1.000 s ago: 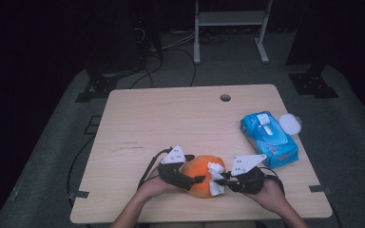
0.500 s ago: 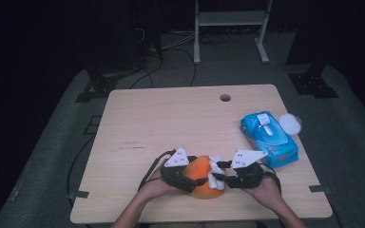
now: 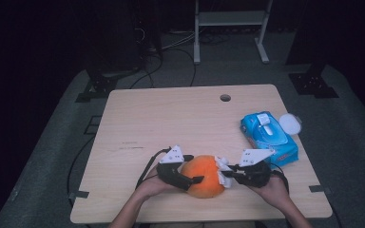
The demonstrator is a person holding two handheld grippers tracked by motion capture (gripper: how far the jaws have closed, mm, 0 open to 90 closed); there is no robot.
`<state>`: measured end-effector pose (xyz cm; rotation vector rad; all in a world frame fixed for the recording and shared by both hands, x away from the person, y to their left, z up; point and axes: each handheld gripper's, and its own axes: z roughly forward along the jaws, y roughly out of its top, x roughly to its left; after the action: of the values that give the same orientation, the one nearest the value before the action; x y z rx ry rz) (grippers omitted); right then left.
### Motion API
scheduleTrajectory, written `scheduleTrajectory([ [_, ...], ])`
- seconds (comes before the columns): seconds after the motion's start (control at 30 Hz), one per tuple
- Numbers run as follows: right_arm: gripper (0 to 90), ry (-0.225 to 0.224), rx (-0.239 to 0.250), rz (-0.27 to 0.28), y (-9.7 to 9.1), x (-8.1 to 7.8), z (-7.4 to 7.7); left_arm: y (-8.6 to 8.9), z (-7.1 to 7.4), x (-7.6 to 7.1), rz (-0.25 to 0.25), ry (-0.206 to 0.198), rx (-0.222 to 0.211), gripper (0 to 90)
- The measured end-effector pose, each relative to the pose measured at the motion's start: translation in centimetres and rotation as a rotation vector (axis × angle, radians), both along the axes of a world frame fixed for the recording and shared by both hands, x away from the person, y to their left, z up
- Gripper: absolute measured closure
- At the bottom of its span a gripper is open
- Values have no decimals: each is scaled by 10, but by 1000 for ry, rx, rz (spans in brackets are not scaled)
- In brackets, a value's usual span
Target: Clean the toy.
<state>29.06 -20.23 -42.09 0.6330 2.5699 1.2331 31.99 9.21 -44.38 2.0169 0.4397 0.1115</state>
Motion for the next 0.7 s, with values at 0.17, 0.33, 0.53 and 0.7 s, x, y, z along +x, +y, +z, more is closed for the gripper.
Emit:
scheduleTrajectory([
  [0.17,800,16,10,1,1,0,-1,-1,1,0,0,18,6,131],
  [0.33,799,-15,53,54,18,-7,10,-11,10,-7,-23,-37,25,79],
  [0.53,800,65,95,17,5,5,-2,0,2,2,2,12,18,148],
  [0.7,800,130,83,-18,-4,13,-19,3,-1,4,5,25,9,157],
])
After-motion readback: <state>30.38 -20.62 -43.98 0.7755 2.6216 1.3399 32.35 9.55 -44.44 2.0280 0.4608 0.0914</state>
